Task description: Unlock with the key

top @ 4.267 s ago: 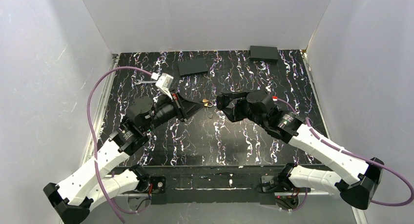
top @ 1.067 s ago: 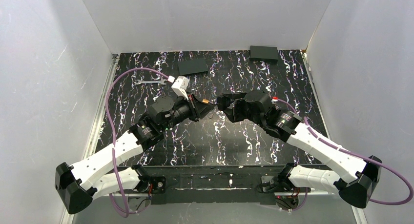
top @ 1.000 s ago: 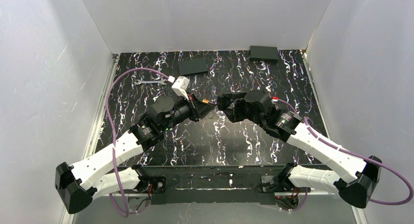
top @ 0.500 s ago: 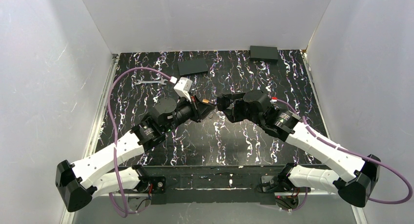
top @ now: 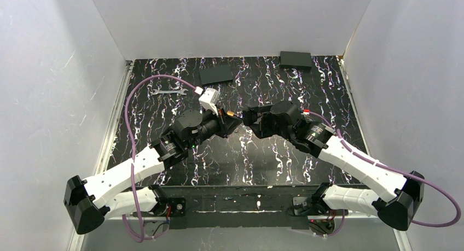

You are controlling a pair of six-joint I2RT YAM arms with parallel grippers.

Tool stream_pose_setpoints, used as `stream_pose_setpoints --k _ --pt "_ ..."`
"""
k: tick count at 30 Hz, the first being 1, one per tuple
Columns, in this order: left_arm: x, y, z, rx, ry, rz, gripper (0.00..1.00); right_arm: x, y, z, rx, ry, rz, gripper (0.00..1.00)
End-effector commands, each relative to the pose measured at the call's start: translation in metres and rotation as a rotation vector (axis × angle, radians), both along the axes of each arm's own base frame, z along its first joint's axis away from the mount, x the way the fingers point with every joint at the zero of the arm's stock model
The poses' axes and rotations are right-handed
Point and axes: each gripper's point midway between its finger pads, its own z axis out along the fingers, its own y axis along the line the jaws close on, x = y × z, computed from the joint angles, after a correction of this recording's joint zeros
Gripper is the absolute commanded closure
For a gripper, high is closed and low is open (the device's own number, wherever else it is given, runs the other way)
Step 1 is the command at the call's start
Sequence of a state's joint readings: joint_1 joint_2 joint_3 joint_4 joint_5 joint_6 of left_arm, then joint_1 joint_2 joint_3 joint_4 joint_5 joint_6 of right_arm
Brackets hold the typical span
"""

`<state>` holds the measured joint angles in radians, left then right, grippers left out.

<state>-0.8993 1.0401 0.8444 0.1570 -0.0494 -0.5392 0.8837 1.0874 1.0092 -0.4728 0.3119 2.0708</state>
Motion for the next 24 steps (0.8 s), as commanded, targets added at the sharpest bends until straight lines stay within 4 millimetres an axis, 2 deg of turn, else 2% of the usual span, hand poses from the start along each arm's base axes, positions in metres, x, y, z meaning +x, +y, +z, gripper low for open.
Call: stream_pose_setpoints --k 1,18,24 --pt "0.004 0.004 0.018 -0.034 -0.047 0.037 1.00 0.004 0.009 0.064 0.185 -0.077 -0.019 0.99" --pt "0.005 0.008 0.011 -0.037 -0.028 0.057 1.00 0.003 0.010 0.062 0.166 -0.068 -0.020 0.99" --pt "0.006 0.009 0.008 -0.041 -0.013 0.072 1.00 -0.001 0.003 0.047 0.089 0.000 -0.049 0.99"
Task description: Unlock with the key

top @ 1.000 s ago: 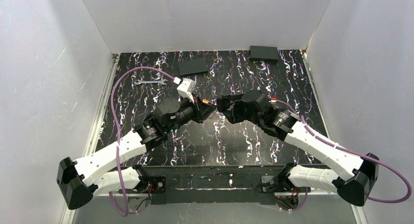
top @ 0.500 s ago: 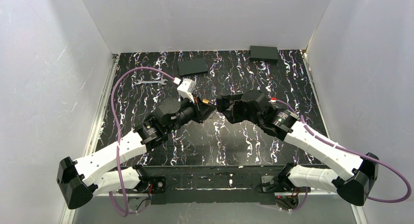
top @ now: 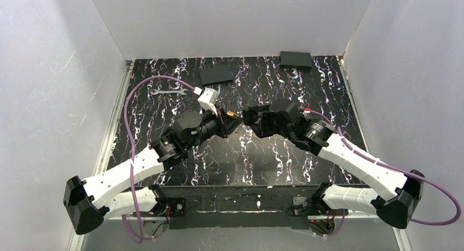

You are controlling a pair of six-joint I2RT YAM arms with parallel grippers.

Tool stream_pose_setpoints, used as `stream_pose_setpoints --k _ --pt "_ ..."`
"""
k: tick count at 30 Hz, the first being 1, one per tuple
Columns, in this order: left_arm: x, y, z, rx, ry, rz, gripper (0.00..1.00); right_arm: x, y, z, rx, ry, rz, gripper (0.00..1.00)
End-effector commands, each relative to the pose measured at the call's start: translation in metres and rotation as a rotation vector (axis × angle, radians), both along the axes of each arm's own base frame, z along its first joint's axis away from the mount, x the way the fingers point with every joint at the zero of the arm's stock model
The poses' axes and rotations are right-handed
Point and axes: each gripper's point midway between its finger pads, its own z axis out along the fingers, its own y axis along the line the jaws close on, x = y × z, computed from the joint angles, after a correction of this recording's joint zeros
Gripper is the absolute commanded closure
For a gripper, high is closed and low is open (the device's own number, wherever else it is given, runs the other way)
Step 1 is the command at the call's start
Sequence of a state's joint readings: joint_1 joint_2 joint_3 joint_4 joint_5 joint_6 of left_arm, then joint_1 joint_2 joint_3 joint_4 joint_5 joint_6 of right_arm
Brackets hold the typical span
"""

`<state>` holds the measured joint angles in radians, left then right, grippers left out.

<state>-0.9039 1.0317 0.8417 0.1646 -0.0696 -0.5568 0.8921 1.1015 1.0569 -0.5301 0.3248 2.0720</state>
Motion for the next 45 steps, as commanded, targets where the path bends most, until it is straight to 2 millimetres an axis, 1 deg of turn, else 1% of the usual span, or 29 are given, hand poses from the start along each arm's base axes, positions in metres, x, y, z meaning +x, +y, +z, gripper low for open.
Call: stream_pose_setpoints --k 1,8,14,17,21,28,31,33,37,42,45 --pt "0.006 0.007 0.002 -0.020 -0.010 0.055 1.00 -0.001 0.004 0.038 0.110 0.006 -0.047 0.99" --pt "0.004 0.006 -0.003 -0.002 -0.012 0.038 1.00 -0.005 0.010 0.036 0.099 0.038 -0.049 0.99" --pt "0.001 0.010 -0.006 0.004 -0.020 0.037 1.00 -0.008 0.023 0.034 0.124 0.064 -0.041 0.99" --pt "0.000 0.014 -0.009 0.004 -0.017 0.047 1.00 -0.010 0.025 0.031 0.105 0.083 -0.041 0.99" --pt "-0.002 0.018 -0.009 -0.014 -0.008 0.057 1.00 -0.017 0.032 0.033 0.122 0.076 -0.034 0.99" --pt "-0.004 0.028 -0.023 -0.020 0.022 0.096 1.00 -0.021 0.039 0.019 0.139 0.090 -0.050 0.99" --pt "-0.002 0.032 -0.028 -0.016 0.028 0.120 1.00 -0.019 0.038 0.021 0.147 0.090 -0.072 0.99" --pt "-0.001 0.033 -0.031 -0.014 0.035 0.130 1.00 -0.015 0.036 0.026 0.150 0.068 -0.093 0.99" --pt "0.000 0.029 -0.035 -0.027 0.071 0.136 1.00 -0.010 0.040 0.037 0.172 0.017 -0.090 0.99" --pt "0.002 0.027 -0.043 -0.072 0.149 0.174 1.00 -0.009 0.047 0.037 0.202 -0.009 -0.068 0.99" --pt "0.004 0.026 -0.043 -0.082 0.163 0.184 1.00 -0.010 0.052 0.035 0.210 -0.013 -0.049 0.99"
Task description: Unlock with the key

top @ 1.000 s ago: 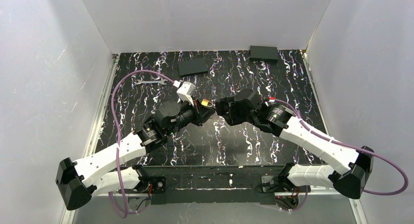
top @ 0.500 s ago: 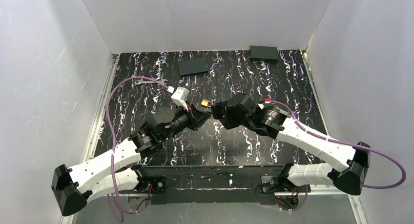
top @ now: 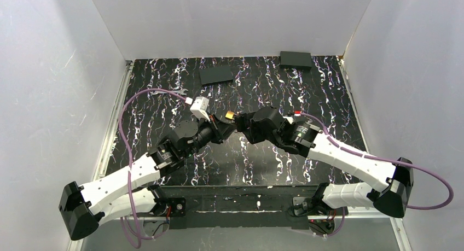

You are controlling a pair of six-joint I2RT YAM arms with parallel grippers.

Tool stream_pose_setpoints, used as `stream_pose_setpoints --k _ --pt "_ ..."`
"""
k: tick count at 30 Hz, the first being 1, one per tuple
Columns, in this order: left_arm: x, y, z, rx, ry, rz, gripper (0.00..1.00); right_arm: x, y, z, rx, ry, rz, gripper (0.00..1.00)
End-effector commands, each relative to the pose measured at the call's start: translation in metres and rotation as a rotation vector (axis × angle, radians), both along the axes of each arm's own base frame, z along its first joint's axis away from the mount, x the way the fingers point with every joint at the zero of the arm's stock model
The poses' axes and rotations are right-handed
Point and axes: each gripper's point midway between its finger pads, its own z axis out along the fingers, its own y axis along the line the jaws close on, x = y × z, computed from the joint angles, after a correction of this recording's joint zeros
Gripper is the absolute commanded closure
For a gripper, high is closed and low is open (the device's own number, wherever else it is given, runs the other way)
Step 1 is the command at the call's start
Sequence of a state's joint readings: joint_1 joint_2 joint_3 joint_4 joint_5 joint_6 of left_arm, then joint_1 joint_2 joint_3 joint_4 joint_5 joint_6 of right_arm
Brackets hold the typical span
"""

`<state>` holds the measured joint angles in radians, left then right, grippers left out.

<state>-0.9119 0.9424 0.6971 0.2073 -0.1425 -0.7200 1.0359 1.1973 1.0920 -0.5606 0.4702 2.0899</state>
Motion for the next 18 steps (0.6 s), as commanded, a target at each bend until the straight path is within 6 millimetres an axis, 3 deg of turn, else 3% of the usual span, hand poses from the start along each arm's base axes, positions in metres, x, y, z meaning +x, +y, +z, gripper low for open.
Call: stream_pose_setpoints --k 1,12,18 --pt "0.0119 0.0085 -0.0167 0.015 0.055 0.091 1.00 0.0047 0.0254 0.0555 0.325 0.002 -0.065 0.99" --pt "0.0121 0.0046 -0.0170 0.078 0.011 0.048 1.00 0.0047 0.0170 0.0627 0.322 -0.024 -0.077 0.99" --pt "0.0212 -0.0009 -0.0197 0.142 -0.066 0.032 1.00 0.0049 0.0253 0.0634 0.319 -0.020 -0.054 0.99"
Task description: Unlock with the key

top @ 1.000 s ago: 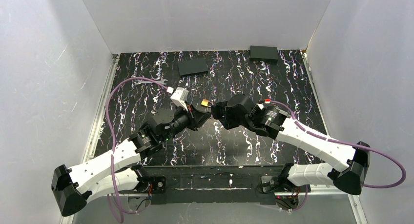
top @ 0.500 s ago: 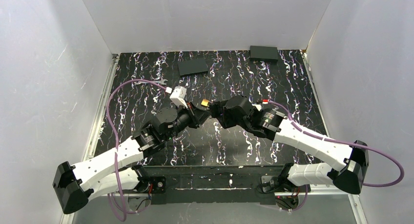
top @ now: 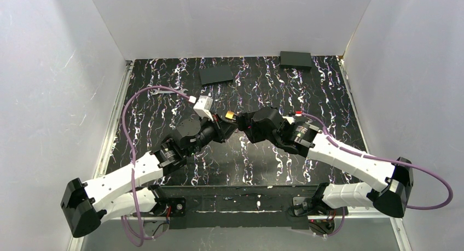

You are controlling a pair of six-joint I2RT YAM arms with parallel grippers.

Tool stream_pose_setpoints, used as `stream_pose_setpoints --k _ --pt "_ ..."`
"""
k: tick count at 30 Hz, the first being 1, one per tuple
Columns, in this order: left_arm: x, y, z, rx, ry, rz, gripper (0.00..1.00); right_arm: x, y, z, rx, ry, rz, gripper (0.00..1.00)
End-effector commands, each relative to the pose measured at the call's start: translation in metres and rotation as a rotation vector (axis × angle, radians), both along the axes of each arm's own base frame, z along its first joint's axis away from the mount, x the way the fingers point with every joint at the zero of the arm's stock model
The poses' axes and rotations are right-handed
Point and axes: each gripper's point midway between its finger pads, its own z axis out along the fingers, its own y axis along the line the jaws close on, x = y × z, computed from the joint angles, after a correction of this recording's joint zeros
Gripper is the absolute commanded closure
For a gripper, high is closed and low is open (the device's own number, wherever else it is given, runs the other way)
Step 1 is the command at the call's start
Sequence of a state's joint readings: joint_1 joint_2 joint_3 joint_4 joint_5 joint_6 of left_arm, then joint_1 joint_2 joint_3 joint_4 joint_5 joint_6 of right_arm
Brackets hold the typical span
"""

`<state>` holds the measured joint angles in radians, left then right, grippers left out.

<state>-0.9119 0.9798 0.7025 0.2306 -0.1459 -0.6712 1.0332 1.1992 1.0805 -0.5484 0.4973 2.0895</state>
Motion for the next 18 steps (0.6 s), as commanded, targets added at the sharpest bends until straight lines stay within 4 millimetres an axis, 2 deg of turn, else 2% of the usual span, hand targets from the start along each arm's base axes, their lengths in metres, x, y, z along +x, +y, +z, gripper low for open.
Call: stream_pose_setpoints --k 1,7,13,18 --pt "0.018 0.002 -0.014 0.101 -0.034 0.050 1.00 0.000 0.031 0.065 0.328 -0.007 -0.023 0.99" --pt "0.026 -0.015 -0.023 0.109 -0.003 0.031 1.00 0.001 0.044 0.064 0.336 0.003 0.009 0.99" --pt "0.033 -0.010 -0.027 0.060 0.059 0.110 1.00 0.004 0.042 0.064 0.319 -0.016 -0.006 0.99" --pt "0.031 -0.019 -0.030 0.033 0.111 0.086 1.00 0.006 0.041 0.068 0.319 -0.030 -0.011 0.99"
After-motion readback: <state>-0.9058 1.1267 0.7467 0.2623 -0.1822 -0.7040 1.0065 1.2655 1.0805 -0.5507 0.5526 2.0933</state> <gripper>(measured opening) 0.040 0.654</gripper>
